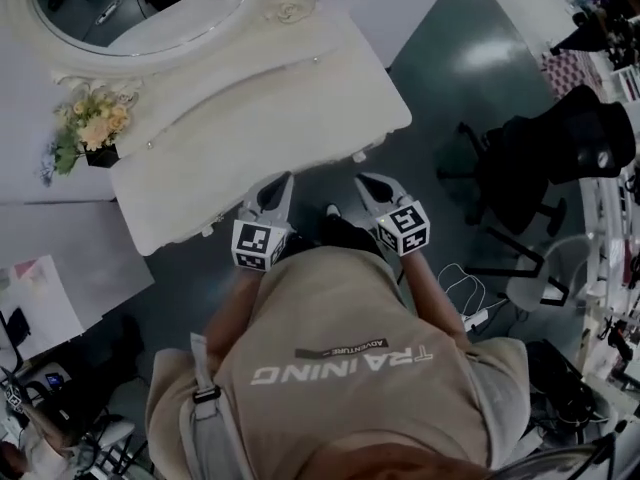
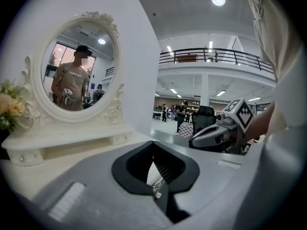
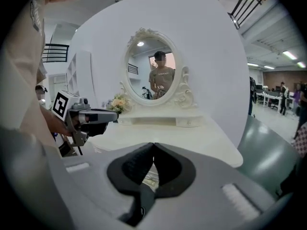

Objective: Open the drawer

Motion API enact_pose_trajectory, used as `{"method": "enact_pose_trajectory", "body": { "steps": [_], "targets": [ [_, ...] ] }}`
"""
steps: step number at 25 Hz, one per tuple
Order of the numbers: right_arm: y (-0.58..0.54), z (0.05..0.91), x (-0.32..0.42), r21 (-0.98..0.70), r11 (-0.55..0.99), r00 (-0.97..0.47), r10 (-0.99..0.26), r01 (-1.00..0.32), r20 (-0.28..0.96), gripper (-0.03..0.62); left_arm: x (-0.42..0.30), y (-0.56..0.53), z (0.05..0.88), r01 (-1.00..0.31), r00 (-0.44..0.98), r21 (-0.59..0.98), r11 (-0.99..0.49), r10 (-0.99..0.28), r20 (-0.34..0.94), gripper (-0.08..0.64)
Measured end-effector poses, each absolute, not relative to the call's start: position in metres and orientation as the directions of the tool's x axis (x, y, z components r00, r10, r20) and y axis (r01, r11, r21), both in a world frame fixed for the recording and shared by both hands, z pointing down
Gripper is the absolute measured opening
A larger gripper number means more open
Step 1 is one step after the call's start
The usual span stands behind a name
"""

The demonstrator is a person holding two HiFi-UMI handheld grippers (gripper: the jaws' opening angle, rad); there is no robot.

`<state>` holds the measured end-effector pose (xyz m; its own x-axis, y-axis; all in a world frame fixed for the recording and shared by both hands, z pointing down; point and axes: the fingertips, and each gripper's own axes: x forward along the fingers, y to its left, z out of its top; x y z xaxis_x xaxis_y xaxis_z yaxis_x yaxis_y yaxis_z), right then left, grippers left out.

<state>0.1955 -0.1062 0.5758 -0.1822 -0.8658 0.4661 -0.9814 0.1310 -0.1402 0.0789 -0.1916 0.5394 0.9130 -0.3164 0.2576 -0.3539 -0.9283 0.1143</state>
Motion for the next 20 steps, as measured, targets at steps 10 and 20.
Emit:
{"method": "enact_pose_trajectory", "body": {
  "steps": [10,20],
  "targets": [
    [-0.154,0.631,0.205,-0.156,0.372,-0.394,-0.739,-0.915,0.546,0.003,0.068,-0.205,0.545,-0.562,0.802,0.073,-0.824,-0.520,0.295,-0.002],
    [-0.144,0.712,0.222,-0.272,0.405,-0.477,-0.590,-0.873,0.652,0.003,0.067,-0.196,0.568,-0.654,0.710,0.043,-0.756,-0.592,0.382,-0.002]
  ]
}}
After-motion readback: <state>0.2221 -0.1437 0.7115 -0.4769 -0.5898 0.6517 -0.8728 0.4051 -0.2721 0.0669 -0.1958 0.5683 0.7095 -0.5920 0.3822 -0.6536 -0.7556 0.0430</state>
